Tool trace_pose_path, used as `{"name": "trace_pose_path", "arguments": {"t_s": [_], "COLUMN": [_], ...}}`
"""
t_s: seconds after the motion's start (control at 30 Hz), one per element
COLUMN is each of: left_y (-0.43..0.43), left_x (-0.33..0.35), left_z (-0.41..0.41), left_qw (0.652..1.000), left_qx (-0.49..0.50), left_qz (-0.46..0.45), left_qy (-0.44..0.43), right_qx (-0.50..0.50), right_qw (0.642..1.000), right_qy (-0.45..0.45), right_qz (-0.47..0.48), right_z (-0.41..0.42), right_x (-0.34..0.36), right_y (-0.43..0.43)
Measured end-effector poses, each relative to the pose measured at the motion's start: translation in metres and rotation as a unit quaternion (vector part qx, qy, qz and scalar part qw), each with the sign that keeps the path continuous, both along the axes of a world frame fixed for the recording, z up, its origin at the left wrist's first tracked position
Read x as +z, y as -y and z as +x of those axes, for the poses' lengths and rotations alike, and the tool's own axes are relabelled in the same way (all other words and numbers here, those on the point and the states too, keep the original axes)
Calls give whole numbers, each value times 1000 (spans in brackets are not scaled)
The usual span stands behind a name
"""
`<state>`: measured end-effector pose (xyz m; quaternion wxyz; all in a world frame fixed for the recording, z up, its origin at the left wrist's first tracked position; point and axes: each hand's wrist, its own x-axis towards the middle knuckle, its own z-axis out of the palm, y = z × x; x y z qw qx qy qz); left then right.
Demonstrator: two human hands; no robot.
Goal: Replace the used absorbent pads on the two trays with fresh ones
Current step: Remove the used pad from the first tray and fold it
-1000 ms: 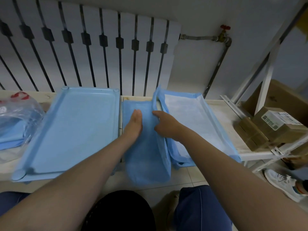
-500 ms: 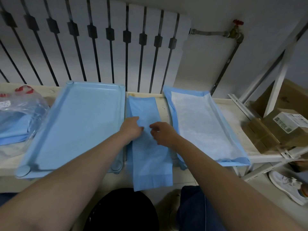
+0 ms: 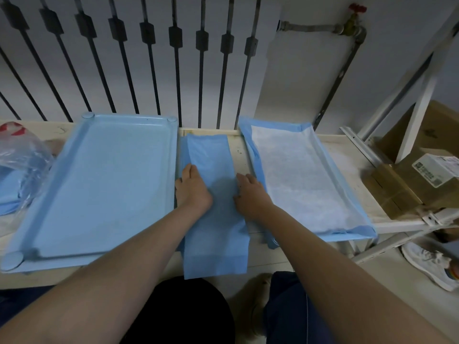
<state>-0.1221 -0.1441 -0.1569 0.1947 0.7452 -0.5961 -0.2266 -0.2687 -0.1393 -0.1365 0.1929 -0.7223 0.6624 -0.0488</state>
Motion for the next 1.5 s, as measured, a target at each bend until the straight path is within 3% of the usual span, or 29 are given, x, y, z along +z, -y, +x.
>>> {"name": "trace_pose_path", "arguments": {"t_s": [0.23, 0.5, 0.63, 0.8, 0.9, 1.03, 1.2, 1.33, 1.5], "left_y": [1, 9, 13, 38, 45, 39, 34, 27, 24], "left_x": [-4, -4, -7, 2, 0, -6, -1, -8, -11], "left_z": [-9, -9, -4, -9, -9, -6, -8, -6, -5], "left_qw": [999, 992, 994, 980, 983, 992, 991, 994, 990], "left_qx": [21, 93, 61, -16, 19, 37, 77, 88, 110], "left_qz": [-47, -80, -87, -130, -79, -30, -96, -27, -34], "left_qy": [-11, -20, -32, -149, -164, -119, -55, -57, -84], "right_qx": [-60, -126, -95, -136, -95, -17, 15, 42, 68], "right_qw": [998, 955, 975, 977, 992, 999, 1000, 999, 997], "right_qy": [-1, 256, 195, 143, 77, 7, -15, -14, -32], "right_qz": [26, 85, 51, -82, -11, 49, -19, 16, 8], "right_z": [-8, 17, 21, 7, -1, 1, 9, 10, 7], "right_x": [-2, -1, 0, 12, 7, -13, -15, -22, -35], "right_y": [4, 9, 17, 42, 48, 32, 16, 6, -5]}}
